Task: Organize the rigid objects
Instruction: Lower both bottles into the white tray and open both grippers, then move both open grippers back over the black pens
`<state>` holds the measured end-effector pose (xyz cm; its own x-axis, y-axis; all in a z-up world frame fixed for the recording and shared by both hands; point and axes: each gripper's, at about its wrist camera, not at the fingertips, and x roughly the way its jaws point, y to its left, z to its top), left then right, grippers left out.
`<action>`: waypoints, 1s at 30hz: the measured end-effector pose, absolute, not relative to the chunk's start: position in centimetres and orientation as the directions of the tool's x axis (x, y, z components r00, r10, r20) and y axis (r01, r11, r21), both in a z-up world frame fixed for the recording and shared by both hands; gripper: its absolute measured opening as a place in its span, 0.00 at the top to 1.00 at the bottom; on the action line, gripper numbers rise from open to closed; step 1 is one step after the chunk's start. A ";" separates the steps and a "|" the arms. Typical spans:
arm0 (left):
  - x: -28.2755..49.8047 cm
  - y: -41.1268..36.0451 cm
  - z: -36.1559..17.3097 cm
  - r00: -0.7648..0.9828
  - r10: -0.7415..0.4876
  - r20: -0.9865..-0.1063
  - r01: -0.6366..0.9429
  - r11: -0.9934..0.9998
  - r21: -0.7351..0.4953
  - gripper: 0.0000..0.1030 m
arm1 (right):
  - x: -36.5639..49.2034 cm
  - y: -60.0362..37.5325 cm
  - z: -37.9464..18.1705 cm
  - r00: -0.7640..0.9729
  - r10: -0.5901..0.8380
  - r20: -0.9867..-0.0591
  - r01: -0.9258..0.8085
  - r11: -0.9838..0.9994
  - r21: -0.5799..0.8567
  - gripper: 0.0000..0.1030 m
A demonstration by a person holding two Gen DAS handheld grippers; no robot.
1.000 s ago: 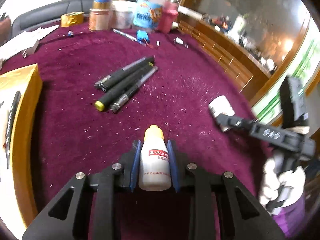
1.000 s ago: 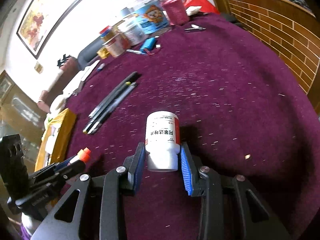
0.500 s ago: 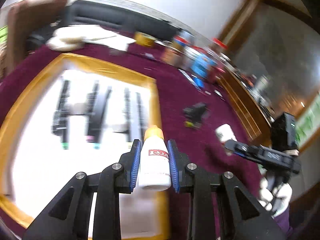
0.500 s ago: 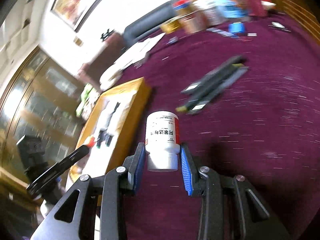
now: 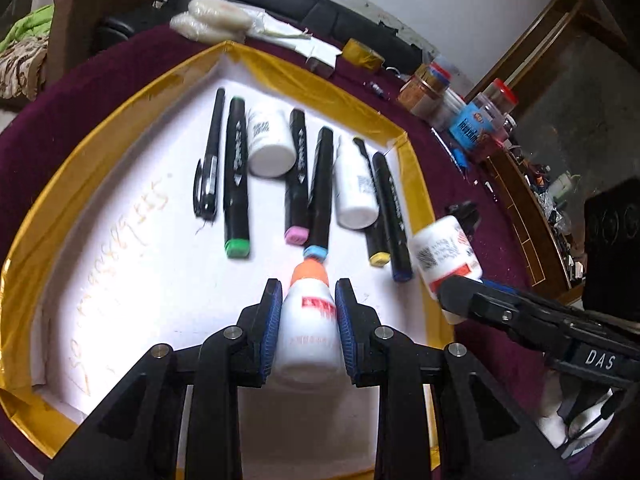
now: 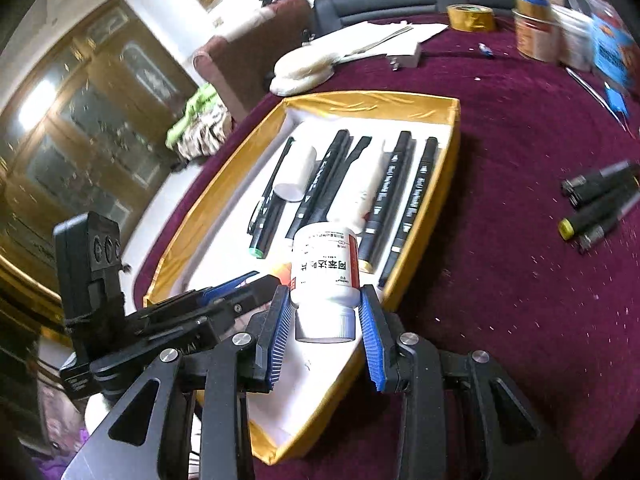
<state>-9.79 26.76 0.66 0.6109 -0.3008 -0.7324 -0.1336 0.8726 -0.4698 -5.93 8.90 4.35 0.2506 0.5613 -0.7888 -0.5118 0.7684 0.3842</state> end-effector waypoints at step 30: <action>-11.5 26.2 4.9 0.702 -0.221 -0.677 -0.122 0.899 -0.420 0.44 | -5.2 0.3 6.0 0.419 0.503 -0.756 -0.365 0.856 0.367 0.62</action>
<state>-11.53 26.18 4.95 0.7020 -0.2209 -0.6771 -0.1222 0.8992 -0.4200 -5.18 0.27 5.99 0.4193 0.5033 -0.7555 -0.3647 0.8555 0.3675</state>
